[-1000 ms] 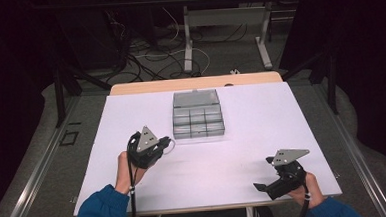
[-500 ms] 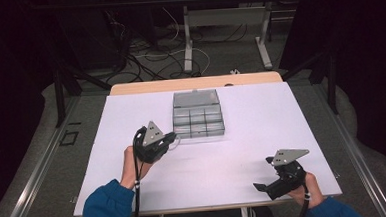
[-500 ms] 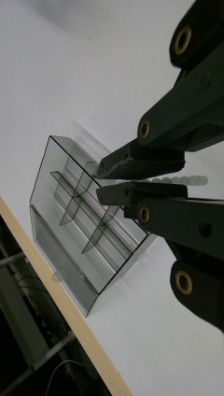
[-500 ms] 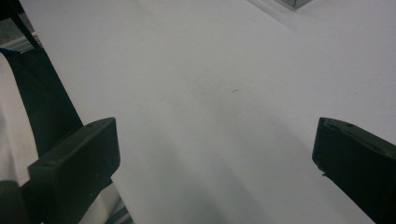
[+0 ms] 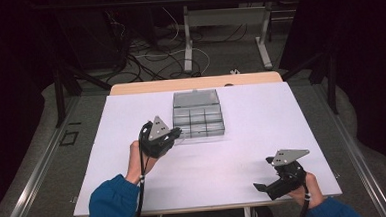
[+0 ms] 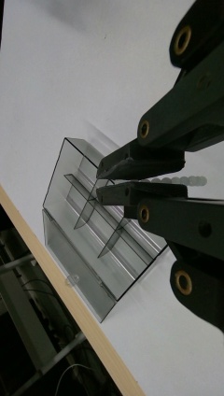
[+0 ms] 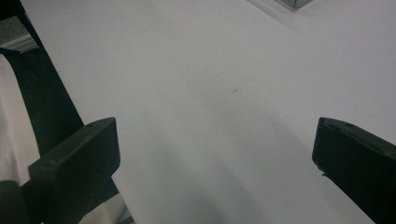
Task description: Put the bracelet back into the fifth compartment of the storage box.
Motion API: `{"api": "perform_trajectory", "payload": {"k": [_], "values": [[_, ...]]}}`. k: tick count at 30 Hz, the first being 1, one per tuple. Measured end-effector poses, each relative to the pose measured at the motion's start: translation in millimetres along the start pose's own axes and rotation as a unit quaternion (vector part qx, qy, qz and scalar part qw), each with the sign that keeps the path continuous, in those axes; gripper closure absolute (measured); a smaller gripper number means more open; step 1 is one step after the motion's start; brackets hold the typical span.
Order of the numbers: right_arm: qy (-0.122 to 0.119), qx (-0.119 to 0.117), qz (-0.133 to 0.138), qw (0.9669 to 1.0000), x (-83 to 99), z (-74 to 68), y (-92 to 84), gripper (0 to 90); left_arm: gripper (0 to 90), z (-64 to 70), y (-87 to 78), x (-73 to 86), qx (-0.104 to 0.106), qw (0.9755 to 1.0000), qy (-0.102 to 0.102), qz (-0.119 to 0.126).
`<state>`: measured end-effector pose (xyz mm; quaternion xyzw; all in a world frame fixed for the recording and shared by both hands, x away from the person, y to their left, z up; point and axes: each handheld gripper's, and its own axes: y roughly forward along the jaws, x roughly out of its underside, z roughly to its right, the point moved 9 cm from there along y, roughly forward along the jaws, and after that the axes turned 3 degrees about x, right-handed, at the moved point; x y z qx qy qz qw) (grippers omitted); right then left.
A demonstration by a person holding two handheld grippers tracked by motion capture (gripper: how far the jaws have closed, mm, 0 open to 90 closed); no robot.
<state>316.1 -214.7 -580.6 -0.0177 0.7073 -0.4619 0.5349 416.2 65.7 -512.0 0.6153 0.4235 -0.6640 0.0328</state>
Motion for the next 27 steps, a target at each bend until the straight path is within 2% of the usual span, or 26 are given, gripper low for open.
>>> {"api": "perform_trajectory", "payload": {"k": [4,8,20,27], "values": [[0.0,0.0,0.0,1.0,-0.1,0.0,0.0,0.4,85.5,-2.3,2.2,-2.7,-0.001,1.0,0.003,0.001],[0.0,0.003,0.002,1.0,-0.3,0.4,0.3,0.4,85.5,-4.2,5.1,-4.7,0.0,1.0,-0.003,0.003],[-0.001,0.004,0.005,1.0,-0.8,0.3,1.1,0.5,85.5,-8.7,12.0,-8.9,0.002,1.0,-0.004,-0.002],[-0.001,0.008,0.004,1.0,-0.8,0.4,1.3,0.5,85.5,-11.7,16.4,-13.2,0.004,1.0,-0.008,0.004]]}}
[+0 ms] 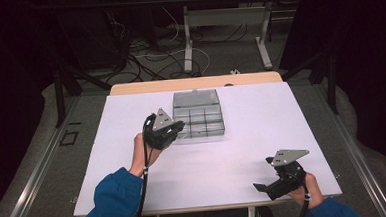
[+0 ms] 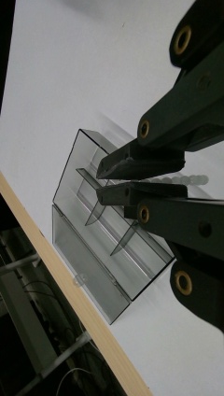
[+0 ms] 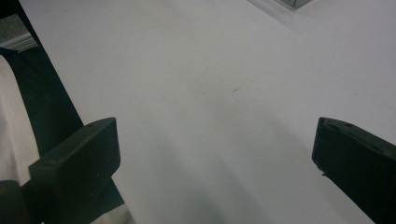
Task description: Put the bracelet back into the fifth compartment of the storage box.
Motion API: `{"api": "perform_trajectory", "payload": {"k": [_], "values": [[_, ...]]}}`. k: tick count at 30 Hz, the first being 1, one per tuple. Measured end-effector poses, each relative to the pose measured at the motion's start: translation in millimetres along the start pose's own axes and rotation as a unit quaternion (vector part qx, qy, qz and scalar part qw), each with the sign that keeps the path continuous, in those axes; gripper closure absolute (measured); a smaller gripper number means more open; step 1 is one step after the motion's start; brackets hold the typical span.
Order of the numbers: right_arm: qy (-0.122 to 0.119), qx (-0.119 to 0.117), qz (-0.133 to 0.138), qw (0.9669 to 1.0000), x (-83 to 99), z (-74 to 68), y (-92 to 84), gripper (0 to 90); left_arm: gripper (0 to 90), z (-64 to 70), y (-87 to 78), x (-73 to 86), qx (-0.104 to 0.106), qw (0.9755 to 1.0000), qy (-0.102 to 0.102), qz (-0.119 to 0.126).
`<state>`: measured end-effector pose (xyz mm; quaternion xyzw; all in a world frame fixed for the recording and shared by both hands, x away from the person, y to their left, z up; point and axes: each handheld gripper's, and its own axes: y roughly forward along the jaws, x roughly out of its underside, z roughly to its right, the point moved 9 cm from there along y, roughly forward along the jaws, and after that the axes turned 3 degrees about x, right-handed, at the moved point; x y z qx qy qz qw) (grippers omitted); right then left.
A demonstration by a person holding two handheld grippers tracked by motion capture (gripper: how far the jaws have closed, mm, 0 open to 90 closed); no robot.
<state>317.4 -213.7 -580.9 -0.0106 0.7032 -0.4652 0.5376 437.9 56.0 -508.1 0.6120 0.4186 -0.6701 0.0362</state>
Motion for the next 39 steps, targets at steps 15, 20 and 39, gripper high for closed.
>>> {"api": "perform_trajectory", "payload": {"k": [15,20,39], "values": [[-0.001,-0.005,-0.009,0.9999,1.4,-0.2,-1.3,0.8,85.4,-2.4,12.3,-11.5,0.005,1.0,-0.004,0.004],[0.0,-0.006,-0.006,1.0,1.2,0.0,-0.9,0.7,85.4,-3.7,19.0,-16.8,0.004,1.0,-0.004,0.004],[-0.004,-0.009,-0.007,0.9999,1.5,0.4,0.1,0.4,85.3,-9.1,44.0,-26.8,0.005,0.9999,0.004,-0.012]]}}
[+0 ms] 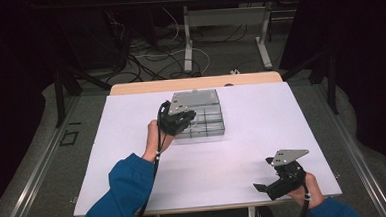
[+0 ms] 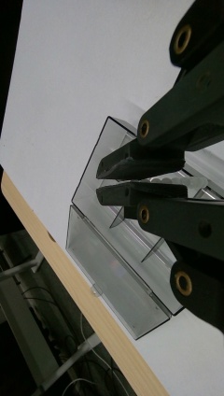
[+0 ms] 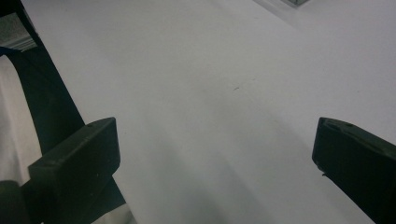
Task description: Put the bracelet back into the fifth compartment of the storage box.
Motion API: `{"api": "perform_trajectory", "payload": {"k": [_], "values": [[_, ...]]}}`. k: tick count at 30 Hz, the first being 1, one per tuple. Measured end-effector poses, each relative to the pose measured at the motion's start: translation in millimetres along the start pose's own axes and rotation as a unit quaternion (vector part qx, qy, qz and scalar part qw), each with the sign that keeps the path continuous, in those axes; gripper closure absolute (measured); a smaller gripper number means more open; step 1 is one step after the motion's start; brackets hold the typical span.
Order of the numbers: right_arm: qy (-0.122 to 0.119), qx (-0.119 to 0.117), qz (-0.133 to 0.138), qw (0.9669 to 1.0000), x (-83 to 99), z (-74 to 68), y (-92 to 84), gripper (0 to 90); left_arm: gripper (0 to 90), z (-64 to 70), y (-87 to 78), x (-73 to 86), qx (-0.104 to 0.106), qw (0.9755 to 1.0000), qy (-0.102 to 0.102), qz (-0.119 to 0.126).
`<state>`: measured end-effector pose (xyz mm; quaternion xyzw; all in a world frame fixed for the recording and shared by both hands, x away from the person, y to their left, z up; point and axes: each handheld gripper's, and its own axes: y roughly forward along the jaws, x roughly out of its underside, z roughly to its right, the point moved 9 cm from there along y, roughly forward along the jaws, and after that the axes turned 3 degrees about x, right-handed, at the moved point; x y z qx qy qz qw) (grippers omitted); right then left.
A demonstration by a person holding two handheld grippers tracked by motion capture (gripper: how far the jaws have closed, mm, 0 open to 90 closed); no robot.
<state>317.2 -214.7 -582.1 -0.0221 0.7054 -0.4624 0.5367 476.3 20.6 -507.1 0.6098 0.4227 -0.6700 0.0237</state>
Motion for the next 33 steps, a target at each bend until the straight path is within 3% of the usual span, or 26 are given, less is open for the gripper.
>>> {"api": "perform_trajectory", "payload": {"k": [3,4,13,33], "values": [[0.001,0.004,0.002,1.0,-0.3,0.2,-0.1,0.5,85.3,0.3,4.6,1.5,0.002,0.9999,-0.01,-0.003],[0.004,0.004,0.001,1.0,-0.1,-0.2,-0.2,0.5,85.3,-1.5,5.5,2.3,0.0,1.0,-0.002,-0.008],[-0.002,-0.002,0.0,1.0,0.0,-0.4,-0.3,0.6,85.2,-4.3,17.5,5.3,-0.006,0.9999,-0.006,-0.012],[0.001,-0.002,-0.002,1.0,0.7,-1.0,-0.7,0.7,84.9,-0.6,50.1,19.2,0.0,0.9987,-0.009,-0.05]]}}
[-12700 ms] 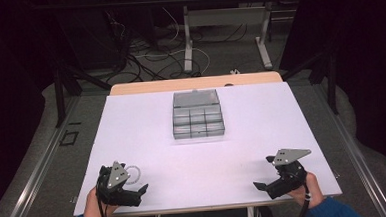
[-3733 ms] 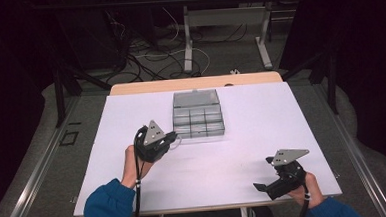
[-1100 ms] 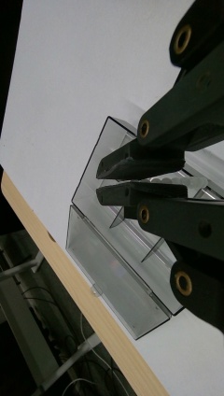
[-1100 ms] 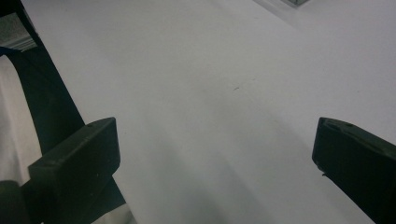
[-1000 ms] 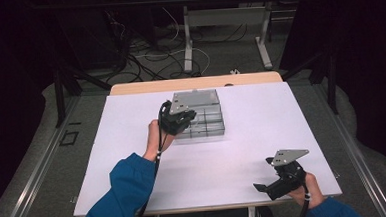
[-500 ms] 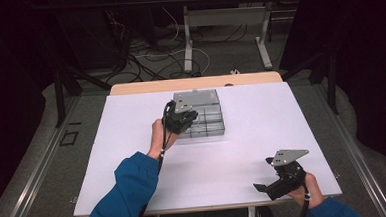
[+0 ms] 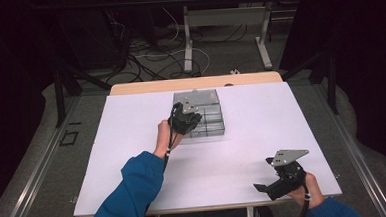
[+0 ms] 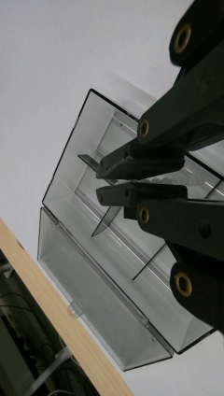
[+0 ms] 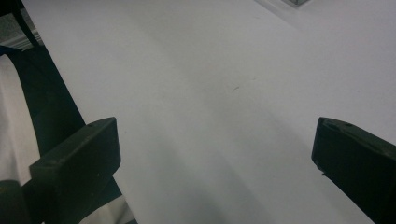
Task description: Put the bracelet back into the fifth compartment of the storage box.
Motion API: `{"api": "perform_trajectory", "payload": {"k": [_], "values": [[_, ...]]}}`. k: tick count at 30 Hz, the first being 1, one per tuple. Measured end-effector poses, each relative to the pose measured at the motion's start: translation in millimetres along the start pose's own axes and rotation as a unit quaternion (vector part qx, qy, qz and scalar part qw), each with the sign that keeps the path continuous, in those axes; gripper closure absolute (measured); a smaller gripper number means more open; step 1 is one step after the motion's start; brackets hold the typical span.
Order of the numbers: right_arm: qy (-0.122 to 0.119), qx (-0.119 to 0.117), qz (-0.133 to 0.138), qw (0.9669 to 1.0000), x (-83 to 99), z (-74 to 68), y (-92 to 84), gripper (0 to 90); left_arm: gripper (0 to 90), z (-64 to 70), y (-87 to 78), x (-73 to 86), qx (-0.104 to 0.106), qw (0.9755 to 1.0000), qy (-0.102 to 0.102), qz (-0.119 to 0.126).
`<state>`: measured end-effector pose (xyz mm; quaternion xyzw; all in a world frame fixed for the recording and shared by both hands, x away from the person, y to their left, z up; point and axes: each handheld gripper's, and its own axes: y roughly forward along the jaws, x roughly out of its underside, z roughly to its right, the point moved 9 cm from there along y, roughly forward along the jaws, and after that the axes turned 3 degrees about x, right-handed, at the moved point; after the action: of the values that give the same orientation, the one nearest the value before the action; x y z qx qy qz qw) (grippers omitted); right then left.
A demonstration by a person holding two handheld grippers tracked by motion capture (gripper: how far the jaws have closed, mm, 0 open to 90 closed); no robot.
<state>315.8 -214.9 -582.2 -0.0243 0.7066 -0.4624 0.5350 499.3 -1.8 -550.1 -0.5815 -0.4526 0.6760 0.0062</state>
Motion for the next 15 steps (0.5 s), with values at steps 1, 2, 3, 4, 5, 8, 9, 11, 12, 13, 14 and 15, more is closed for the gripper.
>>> {"api": "perform_trajectory", "payload": {"k": [1,2,3,4,5,8,9,11,12,13,14,15], "values": [[-0.001,0.0,0.0,1.0,0.0,0.1,0.0,0.7,84.9,0.0,1.7,0.9,0.001,1.0,-0.003,-0.002],[0.0,0.0,0.0,1.0,-0.1,0.1,0.1,0.8,84.9,-0.2,3.3,2.0,0.001,1.0,-0.006,-0.005],[0.0,0.0,0.0,1.0,-0.1,0.1,0.1,0.8,84.9,-1.0,5.4,2.4,0.0,1.0,-0.004,-0.005],[-0.004,-0.001,-0.001,1.0,-0.1,0.5,0.2,0.8,84.9,-0.8,6.4,3.9,0.004,0.9999,-0.005,-0.012],[-0.005,0.0,-0.001,1.0,-0.3,0.5,0.4,0.8,84.9,-1.3,8.7,4.3,0.0,0.9999,-0.005,-0.01],[-0.005,-0.001,0.0,1.0,-0.4,0.3,0.6,0.8,84.8,-1.0,11.6,6.8,0.003,0.9998,-0.007,-0.02],[-0.005,-0.001,-0.002,1.0,-0.1,0.4,0.4,0.8,84.8,-1.0,13.3,7.0,0.0,0.9998,-0.008,-0.017],[-0.005,-0.002,-0.001,1.0,-0.2,0.1,0.6,0.8,84.8,-0.7,15.2,8.2,0.0,0.9998,-0.009,-0.02],[-0.006,0.001,0.0,1.0,-0.4,0.3,0.3,0.8,84.7,-0.5,16.5,8.3,0.0,0.9998,-0.011,-0.018],[-0.001,0.004,0.003,1.0,-0.5,0.0,0.5,0.8,84.7,-0.9,16.3,9.2,0.002,0.9997,-0.007,-0.024],[-0.003,-0.001,0.001,1.0,-0.1,-0.1,0.3,0.8,84.7,-1.3,17.3,9.0,-0.001,0.9997,-0.007,-0.021],[-0.004,0.0,-0.002,1.0,0.4,0.2,-0.1,0.8,84.7,-1.5,17.4,9.1,-0.001,0.9997,-0.007,-0.021]]}}
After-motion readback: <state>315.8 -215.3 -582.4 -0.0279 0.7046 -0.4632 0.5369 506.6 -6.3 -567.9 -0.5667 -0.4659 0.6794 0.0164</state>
